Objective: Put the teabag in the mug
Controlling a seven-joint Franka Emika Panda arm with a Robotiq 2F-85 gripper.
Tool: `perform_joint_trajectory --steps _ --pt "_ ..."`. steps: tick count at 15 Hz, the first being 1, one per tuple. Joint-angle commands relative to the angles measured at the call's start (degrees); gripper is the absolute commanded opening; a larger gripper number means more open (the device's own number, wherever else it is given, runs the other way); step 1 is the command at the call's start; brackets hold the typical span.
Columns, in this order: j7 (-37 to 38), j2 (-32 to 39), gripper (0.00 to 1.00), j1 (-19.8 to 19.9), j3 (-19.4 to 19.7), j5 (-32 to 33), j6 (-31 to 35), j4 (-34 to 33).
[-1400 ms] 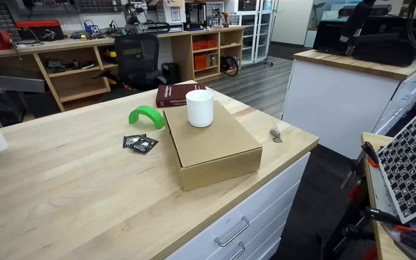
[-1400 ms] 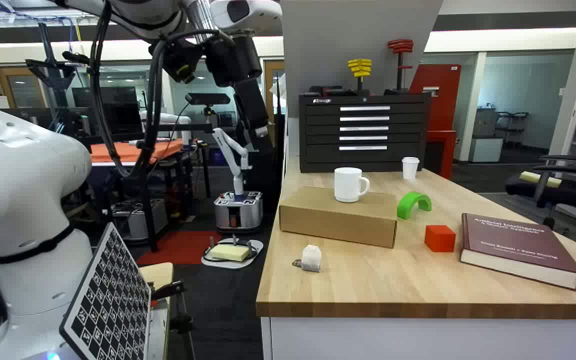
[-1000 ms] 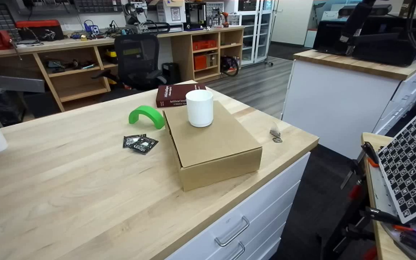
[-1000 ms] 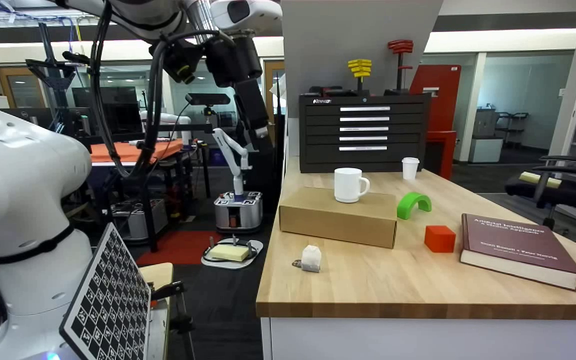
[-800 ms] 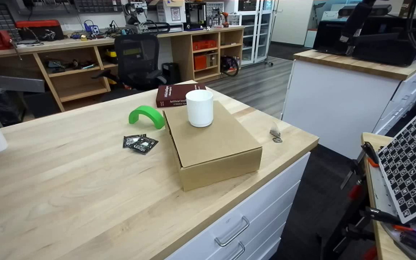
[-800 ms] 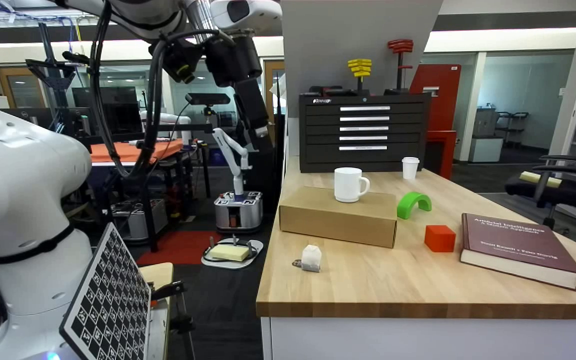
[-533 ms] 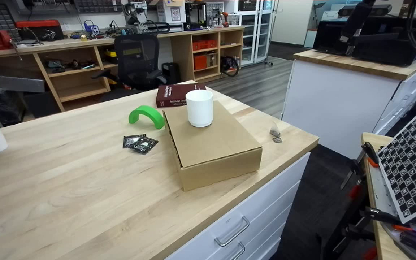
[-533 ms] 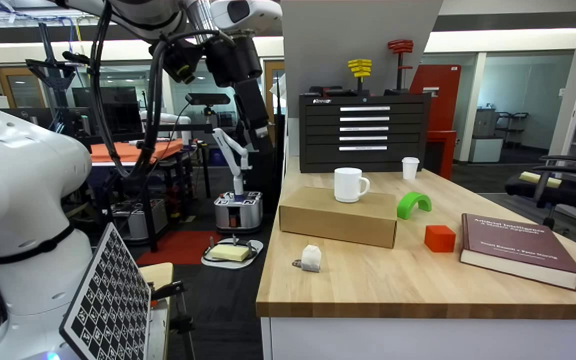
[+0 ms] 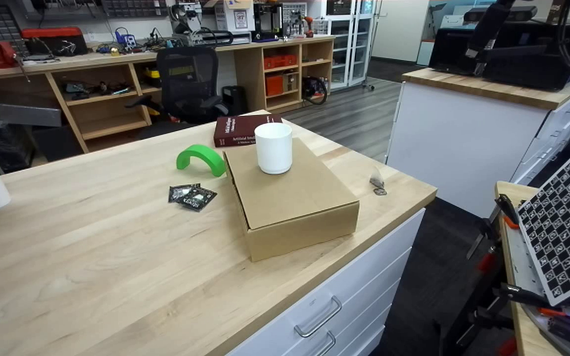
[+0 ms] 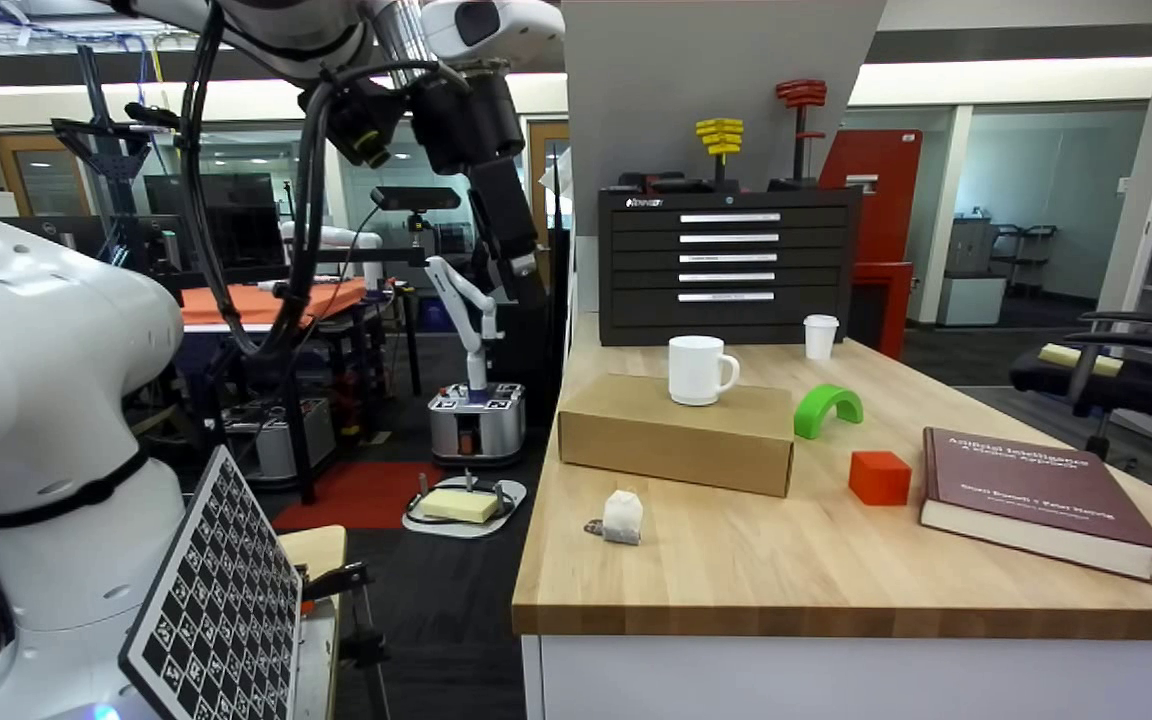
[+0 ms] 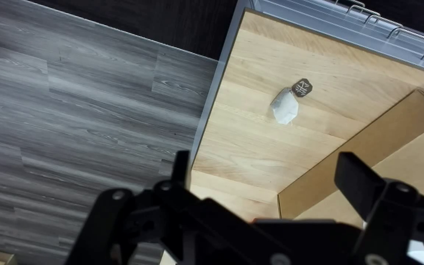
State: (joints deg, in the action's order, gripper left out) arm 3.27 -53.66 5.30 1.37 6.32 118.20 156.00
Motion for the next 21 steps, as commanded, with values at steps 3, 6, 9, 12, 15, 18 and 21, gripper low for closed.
perform_joint_trajectory --steps 3,6,9,12,15,18,21 --pt "-0.3 1.0 1.00 -0.2 0.0 -0.4 0.2 -0.3" --pt "-0.8 2.7 1.00 -0.7 0.1 -0.6 0.8 -0.6" --pt "-1.5 4.8 1.00 -0.8 0.5 -0.7 1.1 -1.2" --pt "-1.7 9.0 1.00 -1.1 0.6 -1.1 1.8 -2.3" --pt "-2.5 12.9 1.00 -1.9 0.5 -1.9 2.7 -3.2" --pt "-3.5 17.2 1.00 -2.4 0.5 -3.1 3.3 -4.4" --pt "-4.4 21.0 1.00 -3.1 0.7 -4.4 3.1 -5.4"
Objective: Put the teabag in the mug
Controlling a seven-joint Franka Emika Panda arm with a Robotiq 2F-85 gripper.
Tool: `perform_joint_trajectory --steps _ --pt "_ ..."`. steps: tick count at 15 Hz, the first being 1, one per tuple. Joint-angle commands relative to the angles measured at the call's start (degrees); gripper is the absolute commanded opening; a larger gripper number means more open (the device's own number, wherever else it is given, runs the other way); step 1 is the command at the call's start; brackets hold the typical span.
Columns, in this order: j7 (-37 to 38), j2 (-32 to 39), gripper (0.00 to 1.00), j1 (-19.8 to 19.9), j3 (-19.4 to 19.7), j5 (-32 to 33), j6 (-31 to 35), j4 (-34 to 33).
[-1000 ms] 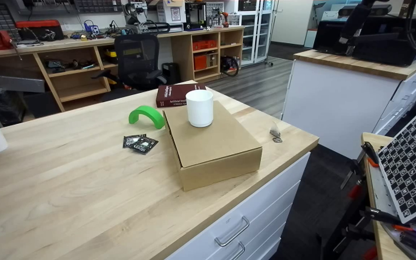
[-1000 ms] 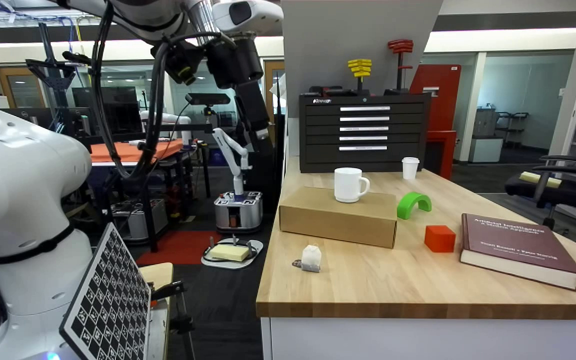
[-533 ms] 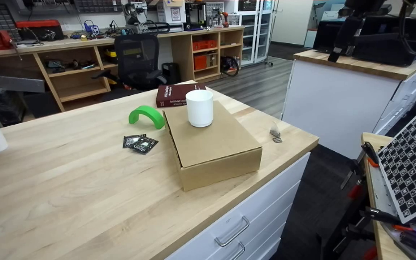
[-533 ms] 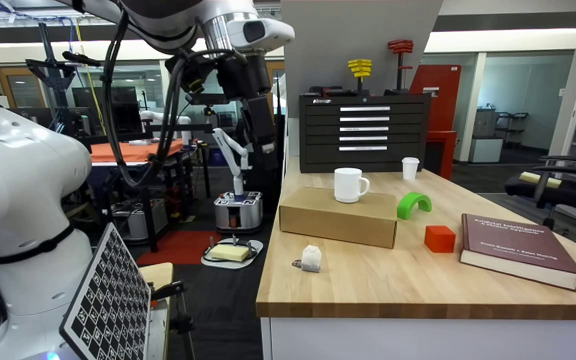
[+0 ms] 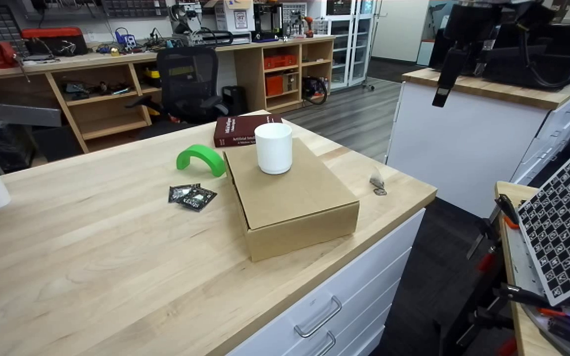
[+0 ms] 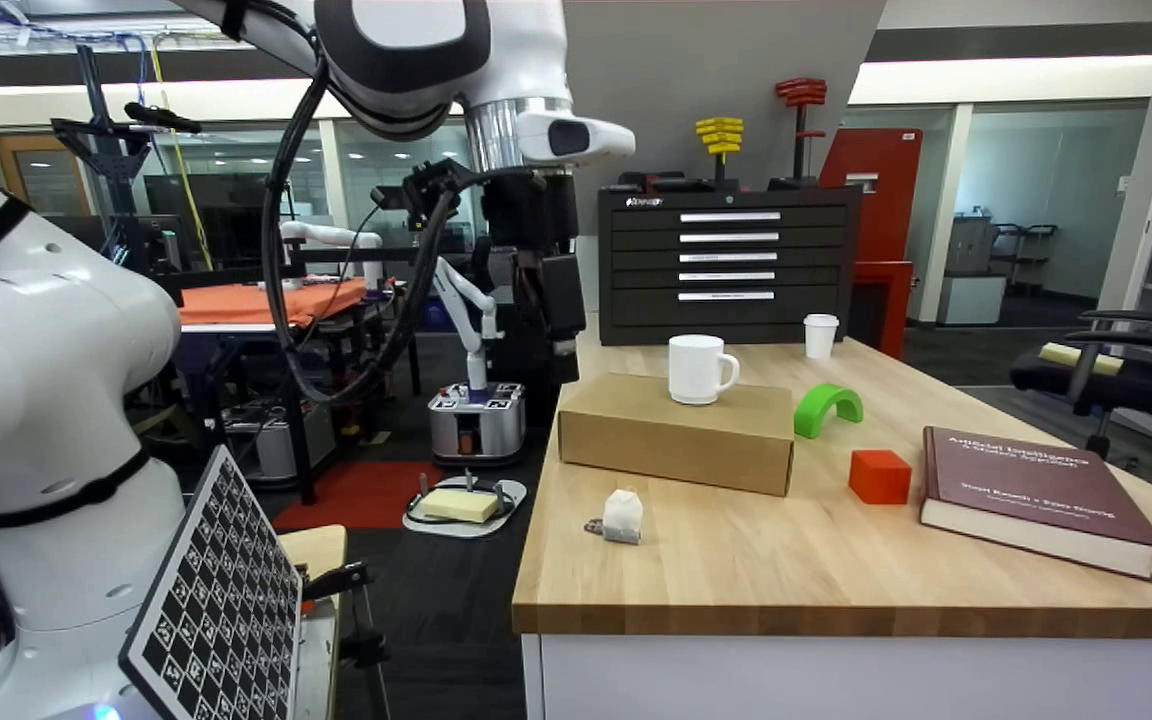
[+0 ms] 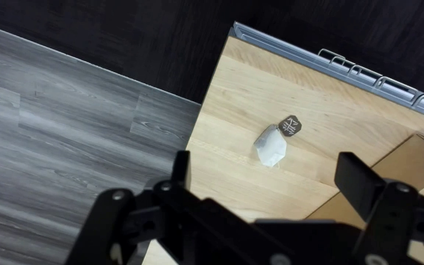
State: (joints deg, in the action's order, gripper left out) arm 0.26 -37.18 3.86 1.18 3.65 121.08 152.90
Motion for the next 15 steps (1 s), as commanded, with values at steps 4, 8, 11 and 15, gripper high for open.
perform_joint_trajectory --steps 4,8,11,15 --pt "-4.2 8.6 1.00 -3.0 1.4 -4.0 1.3 -2.7" --pt "-5.4 13.2 1.00 -2.5 1.1 -3.4 4.5 -2.8" --pt "-7.4 16.5 1.00 -2.6 1.7 -3.8 6.9 -3.2" --pt "-6.3 22.0 1.00 -1.8 1.1 -2.5 9.5 -4.7"
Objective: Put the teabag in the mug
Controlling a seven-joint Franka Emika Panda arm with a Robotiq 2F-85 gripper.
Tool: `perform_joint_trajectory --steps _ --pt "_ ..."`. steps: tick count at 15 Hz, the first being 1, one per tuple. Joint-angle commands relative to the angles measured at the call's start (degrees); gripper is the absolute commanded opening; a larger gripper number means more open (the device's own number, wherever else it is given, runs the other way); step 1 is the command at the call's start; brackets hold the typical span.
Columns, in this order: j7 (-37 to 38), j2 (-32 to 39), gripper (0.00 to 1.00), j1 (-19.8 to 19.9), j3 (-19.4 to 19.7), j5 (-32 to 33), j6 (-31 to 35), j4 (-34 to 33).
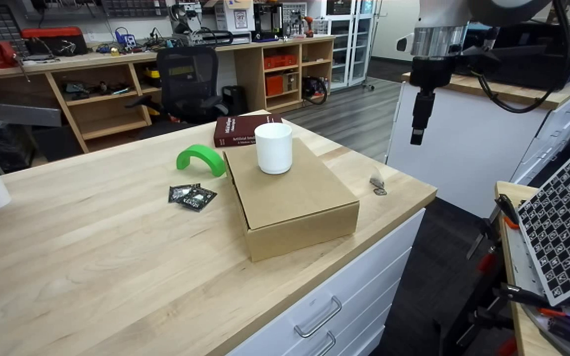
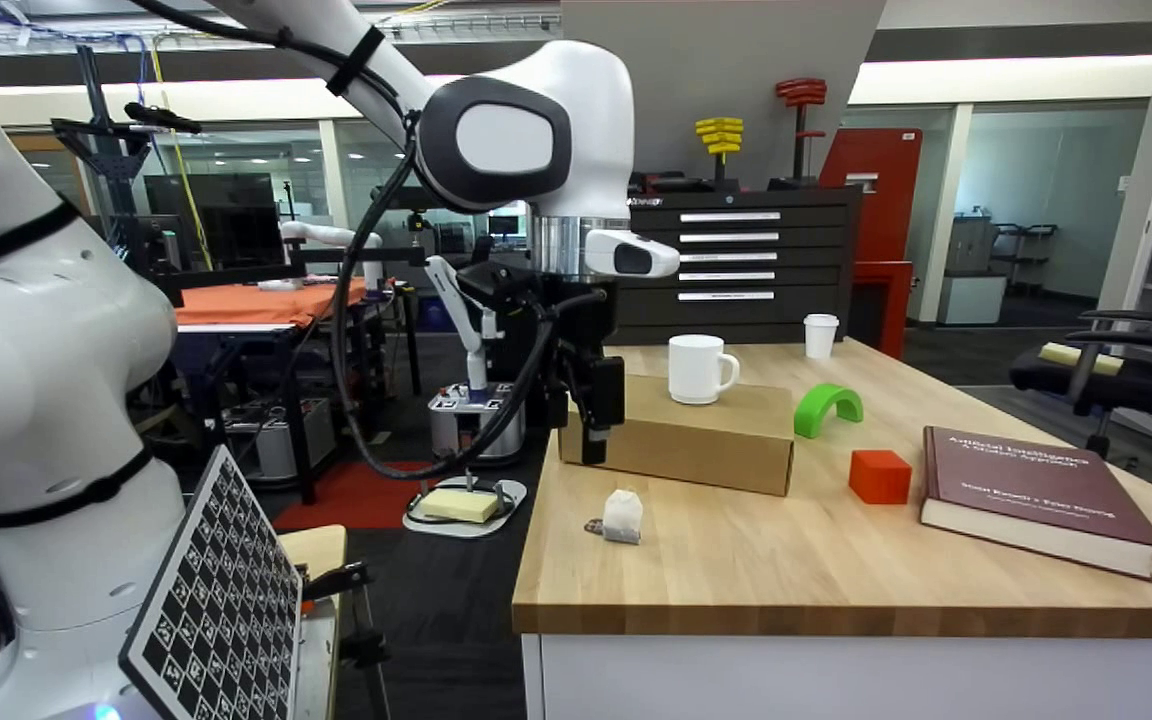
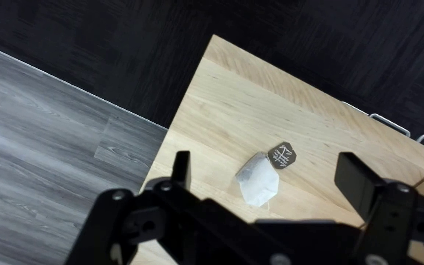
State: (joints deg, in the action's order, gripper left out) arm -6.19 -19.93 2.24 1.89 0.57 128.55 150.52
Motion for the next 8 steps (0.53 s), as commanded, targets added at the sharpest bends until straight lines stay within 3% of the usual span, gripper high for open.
perform_joint_trajectory --steps 1,8 --pt "0.8 6.3 1.00 -0.1 0.1 0.9 2.9 -2.7" --pt "11.1 14.5 1.00 0.2 -2.2 8.7 10.9 -4.4"
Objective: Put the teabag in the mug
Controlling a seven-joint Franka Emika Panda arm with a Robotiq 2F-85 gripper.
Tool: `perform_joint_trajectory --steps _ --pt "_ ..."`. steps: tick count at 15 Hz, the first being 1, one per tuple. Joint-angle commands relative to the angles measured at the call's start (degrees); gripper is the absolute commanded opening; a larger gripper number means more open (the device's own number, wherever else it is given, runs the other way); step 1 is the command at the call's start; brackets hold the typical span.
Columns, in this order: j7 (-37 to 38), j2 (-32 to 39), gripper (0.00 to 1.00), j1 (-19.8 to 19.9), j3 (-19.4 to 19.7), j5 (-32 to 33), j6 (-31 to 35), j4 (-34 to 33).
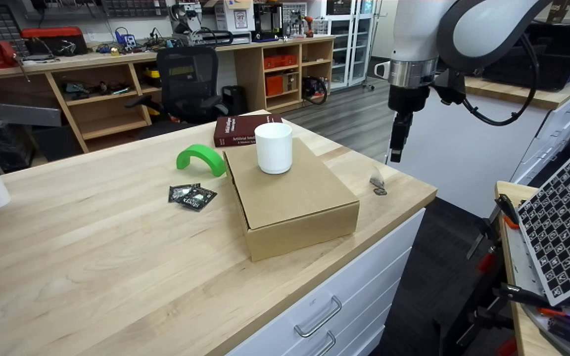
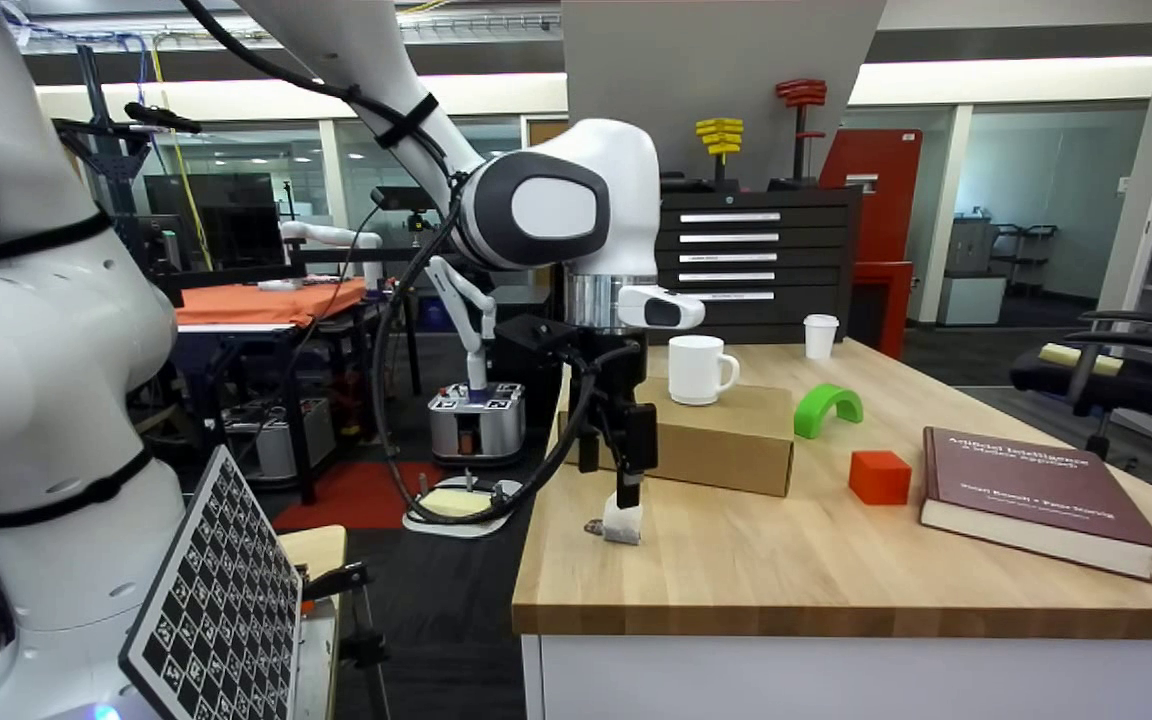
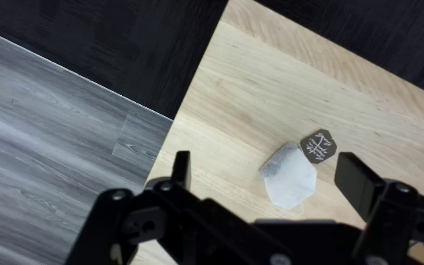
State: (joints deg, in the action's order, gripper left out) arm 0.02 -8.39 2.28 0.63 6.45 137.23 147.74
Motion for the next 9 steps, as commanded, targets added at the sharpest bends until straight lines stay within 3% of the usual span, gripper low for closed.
perform_joint_trajectory --steps 1,9 --pt "5.3 3.7 1.00 -0.1 -1.0 3.0 2.5 -2.0" --pt "11.7 6.1 1.00 -0.3 -1.0 2.6 5.4 -3.6"
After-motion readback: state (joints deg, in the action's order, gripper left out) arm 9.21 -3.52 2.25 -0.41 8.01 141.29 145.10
